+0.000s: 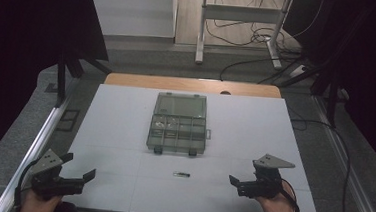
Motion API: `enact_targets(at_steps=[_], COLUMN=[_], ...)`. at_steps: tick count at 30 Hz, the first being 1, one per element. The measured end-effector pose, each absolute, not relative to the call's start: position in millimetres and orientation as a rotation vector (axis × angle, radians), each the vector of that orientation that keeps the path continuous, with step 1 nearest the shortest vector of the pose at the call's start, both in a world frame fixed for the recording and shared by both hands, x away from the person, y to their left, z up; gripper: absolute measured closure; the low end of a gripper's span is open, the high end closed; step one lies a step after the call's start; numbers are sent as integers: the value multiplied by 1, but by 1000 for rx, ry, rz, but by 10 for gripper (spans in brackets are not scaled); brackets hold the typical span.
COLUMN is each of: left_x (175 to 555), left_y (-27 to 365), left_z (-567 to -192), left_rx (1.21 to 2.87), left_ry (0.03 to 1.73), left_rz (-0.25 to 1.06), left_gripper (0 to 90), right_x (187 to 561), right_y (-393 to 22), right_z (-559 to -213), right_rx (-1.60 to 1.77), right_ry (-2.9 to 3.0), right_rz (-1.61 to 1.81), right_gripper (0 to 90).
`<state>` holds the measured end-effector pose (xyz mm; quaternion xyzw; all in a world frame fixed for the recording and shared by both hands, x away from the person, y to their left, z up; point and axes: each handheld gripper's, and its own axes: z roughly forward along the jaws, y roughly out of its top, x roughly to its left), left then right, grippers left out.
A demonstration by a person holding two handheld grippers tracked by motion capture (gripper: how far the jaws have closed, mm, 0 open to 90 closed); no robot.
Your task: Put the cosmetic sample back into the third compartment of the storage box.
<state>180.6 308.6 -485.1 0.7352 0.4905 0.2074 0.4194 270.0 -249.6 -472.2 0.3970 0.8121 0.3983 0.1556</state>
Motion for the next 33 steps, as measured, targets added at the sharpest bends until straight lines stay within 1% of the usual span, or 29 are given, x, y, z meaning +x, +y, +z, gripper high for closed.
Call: enact_targets(at_steps=[33], left_x=[181], left_y=[309], left_z=[-485], left_rx=[1844], left_ry=[1238], left_rz=[507], left_gripper=[13], right_x=[296], right_y=[-205], right_z=[-481], right_rx=[1026], right_ry=[2450], right_rz=[1133], right_gripper=[0])
